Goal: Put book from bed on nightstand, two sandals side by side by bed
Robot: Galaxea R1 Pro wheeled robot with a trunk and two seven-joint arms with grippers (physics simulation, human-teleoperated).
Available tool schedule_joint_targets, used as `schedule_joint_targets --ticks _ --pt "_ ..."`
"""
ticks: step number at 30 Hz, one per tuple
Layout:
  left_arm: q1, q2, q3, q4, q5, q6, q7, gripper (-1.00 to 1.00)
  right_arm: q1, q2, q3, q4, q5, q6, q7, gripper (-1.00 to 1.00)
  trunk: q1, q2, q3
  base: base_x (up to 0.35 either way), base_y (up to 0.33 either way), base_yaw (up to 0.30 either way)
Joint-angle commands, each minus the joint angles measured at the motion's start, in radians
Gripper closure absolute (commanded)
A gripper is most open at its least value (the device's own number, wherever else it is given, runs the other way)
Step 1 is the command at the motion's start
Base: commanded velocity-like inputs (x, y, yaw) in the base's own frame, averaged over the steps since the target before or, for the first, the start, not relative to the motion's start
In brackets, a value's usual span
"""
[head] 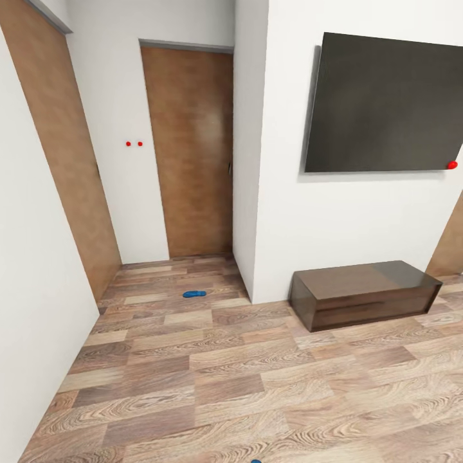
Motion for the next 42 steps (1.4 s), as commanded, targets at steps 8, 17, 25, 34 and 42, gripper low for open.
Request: schedule_joint_targets --ticks 8,17,25,34,42 --pt "0.000 0.000 0.001 0.000 0.009 -0.002 0.000 -1.00 -0.001 -0.001 0.001 -0.138 -0.002 0.290 0.004 -1.00 0.000 -0.001 -0.001 0.000 0.000 0.000" --pt "0.000 0.000 0.002 -0.002 0.010 -0.002 0.000 -1.00 -0.007 0.007 0.005 -0.240 -0.001 0.546 0.001 -1.00 0.000 -0.001 -0.001 0.000 0.000 0.000" --pt "0.000 0.006 0.004 -0.006 0.011 -0.001 0.000 -1.00 -0.298 0.044 0.010 -0.202 -0.004 0.737 -0.004 -1.00 0.000 -0.001 -0.001 0.000 0.000 0.000" --pt "0.000 0.012 0.005 -0.008 0.011 -0.002 0.000 -1.00 -0.372 0.059 0.027 -0.192 -0.004 0.765 0.003 -1.00 0.000 -0.001 -0.001 0.000 0.000 0.000" --pt "0.000 0.012 0.005 -0.009 0.011 -0.002 0.000 -1.00 -0.375 0.059 0.037 -0.193 -0.006 0.776 0.004 -1.00 0.000 -0.001 -0.001 0.000 0.000 0.000"
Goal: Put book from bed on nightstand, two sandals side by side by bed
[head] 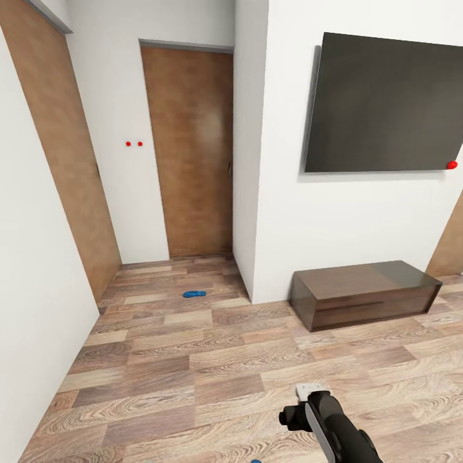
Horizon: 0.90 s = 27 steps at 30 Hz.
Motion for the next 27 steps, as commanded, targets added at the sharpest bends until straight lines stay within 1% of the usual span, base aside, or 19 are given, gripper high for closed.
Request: schedule_joint_targets --ticks 1,8,10,12,15,19,21,24,25,26,27 --pt "0.000 0.000 0.000 0.000 0.009 -0.002 -0.001 -1.00 0.000 0.000 0.001 -0.001 0.000 0.005 0.001 -1.00 0.000 -0.001 -0.001 0.000 0.000 0.000" --pt "0.000 0.000 -0.001 -0.002 0.009 -0.001 0.000 -1.00 -0.001 0.000 0.001 0.002 -0.008 0.005 0.002 -1.00 0.000 -0.001 -0.001 0.000 0.000 0.000" --pt "0.000 0.000 -0.001 -0.002 0.009 0.000 0.000 -1.00 -0.001 0.000 0.001 0.002 -0.021 0.005 0.001 -1.00 0.000 -0.001 -0.001 0.000 0.000 0.000" --pt "0.000 0.000 -0.001 -0.002 0.009 0.000 0.000 -1.00 -0.001 0.000 0.002 0.002 -0.050 0.005 0.001 -1.00 0.000 -0.001 -0.001 0.000 0.000 0.000" --pt "0.000 -0.001 -0.002 -0.002 0.009 0.001 0.000 -1.00 -0.001 0.000 0.002 0.002 -0.074 0.005 0.001 -1.00 0.000 -0.001 -0.001 0.000 0.000 0.000" --pt "0.000 -0.001 -0.002 -0.003 0.009 0.001 -0.001 -1.00 -0.001 0.000 0.003 0.003 -0.086 0.005 0.000 -1.00 0.000 -0.001 -0.001 0.000 0.000 0.000" --pt "0.000 -0.002 -0.002 -0.018 0.009 0.005 -0.001 -1.00 -0.001 0.000 0.003 0.003 -0.089 0.005 0.000 -1.00 0.000 -0.001 -0.001 0.000 0.000 0.000" --pt "0.000 -0.004 -0.004 -0.095 0.009 0.044 0.000 -1.00 -0.001 0.000 0.003 0.003 -0.091 0.005 0.000 -1.00 0.000 -0.001 -0.001 0.000 0.000 0.000" --pt "0.000 -0.005 -0.004 -0.148 0.009 0.097 0.000 -1.00 -0.001 0.000 0.003 0.003 -0.091 0.005 0.000 -1.00 0.000 -0.001 -0.001 0.000 0.000 0.000" --pt "0.000 -0.005 -0.005 -0.176 0.008 0.132 0.000 -1.00 -0.001 0.000 0.003 0.003 -0.091 0.005 0.000 -1.00 0.000 -0.001 -0.001 0.000 0.000 0.000" --pt "0.000 -0.005 -0.005 -0.237 0.008 0.214 0.000 -1.00 -0.001 0.000 0.003 0.003 -0.092 0.005 0.000 -1.00 0.000 -0.001 -0.001 0.000 0.000 0.000"
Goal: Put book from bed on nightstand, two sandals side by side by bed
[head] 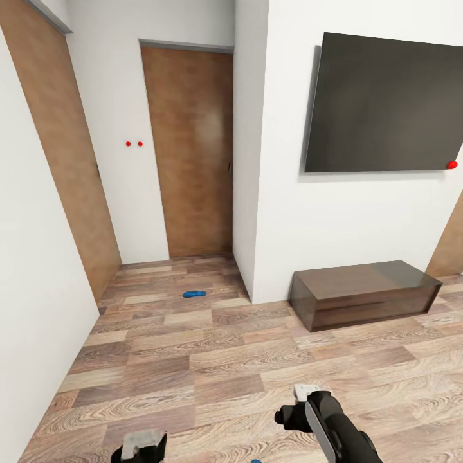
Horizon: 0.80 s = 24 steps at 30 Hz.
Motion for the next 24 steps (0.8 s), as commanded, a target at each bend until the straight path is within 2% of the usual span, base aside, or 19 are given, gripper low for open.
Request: schedule_joint_targets --ticks 1,3,7,10,11,13,15,16,17,18,20,21,22,23,24 --pt "0.000 0.000 0.001 -0.037 0.010 0.049 0.000 -1.00 0.000 0.000 0.001 -0.001 -0.009 0.004 -0.004 -1.00 0.000 -0.001 -0.001 0.000 0.000 0.000" --pt "0.000 -0.002 0.000 -0.281 0.011 0.302 -0.001 -1.00 0.000 0.000 0.001 -0.002 -0.009 0.004 -0.004 -1.00 0.000 -0.001 -0.001 0.000 0.000 0.000" --pt "0.000 -0.012 -0.004 -0.456 0.012 0.417 -0.001 -1.00 0.000 -0.002 0.001 -0.002 -0.009 0.004 -0.004 -1.00 0.000 -0.001 -0.001 0.000 0.000 0.000" --pt "0.000 -0.018 -0.007 -0.510 0.018 0.511 -0.002 -1.00 0.000 -0.001 0.001 -0.002 -0.009 0.004 -0.004 -1.00 0.000 -0.001 -0.001 0.000 0.000 0.000" --pt "0.000 -0.018 -0.007 -0.511 0.022 0.524 -0.003 -1.00 0.000 -0.001 0.001 -0.002 -0.009 0.004 -0.004 -1.00 0.000 -0.001 -0.001 0.000 0.000 0.000" --pt "0.000 -0.019 -0.006 -0.468 0.049 0.558 -0.004 -1.00 0.000 -0.001 0.001 -0.002 -0.009 0.003 -0.003 -1.00 0.000 -0.001 -0.001 0.000 0.000 0.000" --pt "0.000 -0.010 0.003 -0.446 0.060 0.563 -0.004 -1.00 0.000 -0.001 0.000 -0.002 -0.009 0.003 -0.003 -1.00 0.000 -0.001 -0.001 0.000 0.000 0.000" --pt "0.000 -0.001 0.014 -0.440 0.064 0.561 -0.005 -1.00 0.000 -0.001 0.000 -0.002 -0.009 0.003 -0.003 -1.00 0.000 -0.001 -0.001 0.000 0.000 0.000" --pt "0.000 0.031 0.057 -0.419 0.081 0.550 -0.025 -1.00 0.000 -0.002 0.000 -0.002 -0.009 0.003 -0.003 -1.00 0.000 -0.001 -0.001 0.000 0.000 0.000" --pt "0.000 0.049 0.078 -0.398 0.098 0.541 -0.058 -1.00 0.000 -0.002 0.000 -0.002 -0.009 0.002 -0.003 -1.00 0.000 -0.001 -0.001 0.000 0.000 0.000" --pt "-0.003 0.094 0.101 -0.347 0.138 0.520 -0.185 -1.00 0.000 -0.002 0.000 -0.002 -0.009 0.002 -0.003 -1.00 0.000 -0.001 -0.001 0.000 0.000 0.000" --pt "-0.004 0.108 0.105 -0.335 0.147 0.516 -0.226 -1.00 0.000 -0.002 0.000 -0.002 -0.009 0.002 -0.003 -1.00 0.000 -0.001 -0.001 0.000 0.000 0.000" --pt "-0.005 0.139 0.110 -0.309 0.160 0.510 -0.314 -1.00 0.000 -0.002 0.000 -0.002 -0.009 0.002 -0.003 -1.00 0.000 -0.001 -0.001 0.000 0.000 0.000" --pt "-0.006 0.155 0.111 -0.295 0.164 0.508 -0.358 -1.00 0.000 -0.002 0.000 -0.002 -0.009 0.002 -0.003 -1.00 0.000 -0.001 -0.001 0.000 0.000 0.000" --pt "-0.008 0.181 0.114 -0.267 0.171 0.505 -0.443 -1.00 0.000 -0.002 0.000 -0.002 -0.009 0.002 -0.002 -1.00 0.000 -0.001 -0.001 0.000 0.000 0.000"
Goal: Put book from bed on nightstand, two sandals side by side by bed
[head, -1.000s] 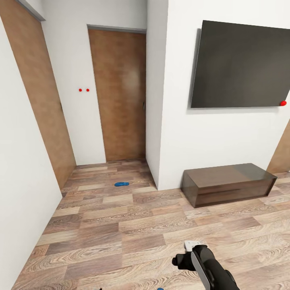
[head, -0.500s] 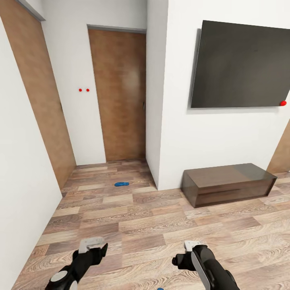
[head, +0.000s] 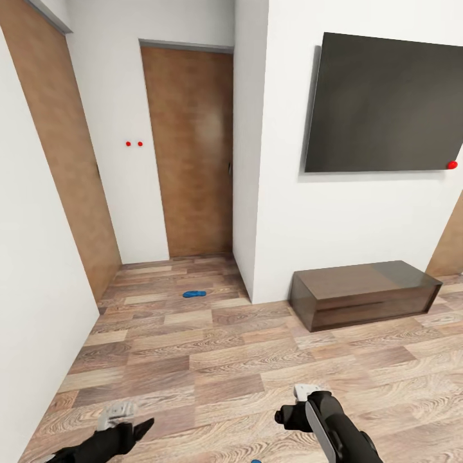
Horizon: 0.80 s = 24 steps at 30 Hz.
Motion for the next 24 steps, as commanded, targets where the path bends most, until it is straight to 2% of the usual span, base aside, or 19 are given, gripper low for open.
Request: schedule_joint_targets --ticks 1,3,6,10,18,24 --pt "-0.002 0.021 0.003 0.025 0.012 0.006 -0.081 -1.00 0.000 0.000 0.001 -0.001 -0.008 0.004 -0.004 -1.00 0.000 -0.001 -0.001 0.000 0.000 0.000" --pt "-0.006 0.042 0.005 0.054 0.016 0.004 -0.188 -1.00 0.000 0.000 0.001 -0.001 -0.008 0.004 -0.004 -1.00 0.000 -0.001 -0.001 0.000 0.000 0.000" --pt "-0.007 0.051 0.006 0.070 0.017 0.003 -0.249 -1.00 0.000 0.001 0.002 0.000 -0.008 0.003 -0.004 -1.00 0.000 -0.001 -0.001 0.000 0.000 0.000" --pt "-0.008 0.050 0.006 0.075 0.018 0.002 -0.268 -1.00 0.000 0.001 0.001 0.000 -0.008 0.001 -0.003 -1.00 0.000 -0.001 -0.001 0.000 0.000 0.000" --pt "-0.008 0.048 0.006 0.076 0.018 0.004 -0.268 -1.00 0.000 0.002 0.002 0.002 -0.009 -0.001 -0.002 -1.00 0.000 -0.001 -0.001 0.000 0.000 0.000" --pt "-0.008 0.047 0.006 0.076 0.017 0.004 -0.268 -1.00 0.000 0.003 0.003 0.003 -0.009 -0.002 -0.002 -1.00 0.023 -0.043 -0.020 0.000 0.000 0.000"
